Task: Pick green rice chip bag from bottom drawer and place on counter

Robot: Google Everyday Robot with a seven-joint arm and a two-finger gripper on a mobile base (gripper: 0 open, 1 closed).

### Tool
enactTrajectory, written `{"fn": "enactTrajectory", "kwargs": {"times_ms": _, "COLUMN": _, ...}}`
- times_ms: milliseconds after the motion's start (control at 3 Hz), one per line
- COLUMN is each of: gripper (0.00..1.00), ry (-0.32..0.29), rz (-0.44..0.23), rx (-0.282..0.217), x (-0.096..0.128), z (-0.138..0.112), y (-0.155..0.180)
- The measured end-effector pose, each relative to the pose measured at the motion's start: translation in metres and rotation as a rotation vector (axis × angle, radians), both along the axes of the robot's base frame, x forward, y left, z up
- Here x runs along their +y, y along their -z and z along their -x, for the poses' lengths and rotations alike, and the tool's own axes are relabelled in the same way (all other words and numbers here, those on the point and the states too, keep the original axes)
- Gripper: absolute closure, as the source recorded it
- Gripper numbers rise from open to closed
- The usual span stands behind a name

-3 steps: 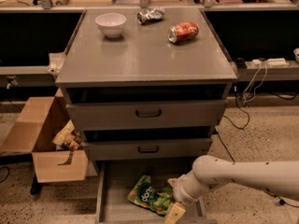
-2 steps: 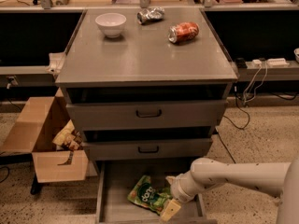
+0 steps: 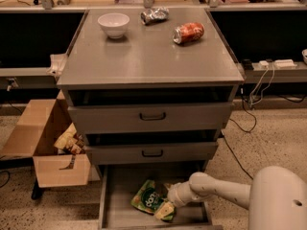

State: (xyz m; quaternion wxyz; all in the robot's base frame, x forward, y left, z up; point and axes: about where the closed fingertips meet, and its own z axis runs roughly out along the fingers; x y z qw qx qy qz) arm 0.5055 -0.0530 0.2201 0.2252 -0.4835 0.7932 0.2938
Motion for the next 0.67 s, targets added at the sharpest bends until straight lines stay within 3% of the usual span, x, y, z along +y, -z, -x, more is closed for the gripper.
{"fn": "enactTrajectory", "kwargs": {"times_ms": 333, "gripper": 0.0, "ry": 0.0, "rz": 0.0, "rx": 0.0, "x": 0.0, "z": 0.0, "y": 0.0}}
{"fn": "enactTrajectory", "kwargs": {"times_ms": 667, "gripper": 0.0, "ry": -0.035, "rz": -0.019, "rx": -0.044, "x": 0.004, "z": -0.015, "y": 0.018}}
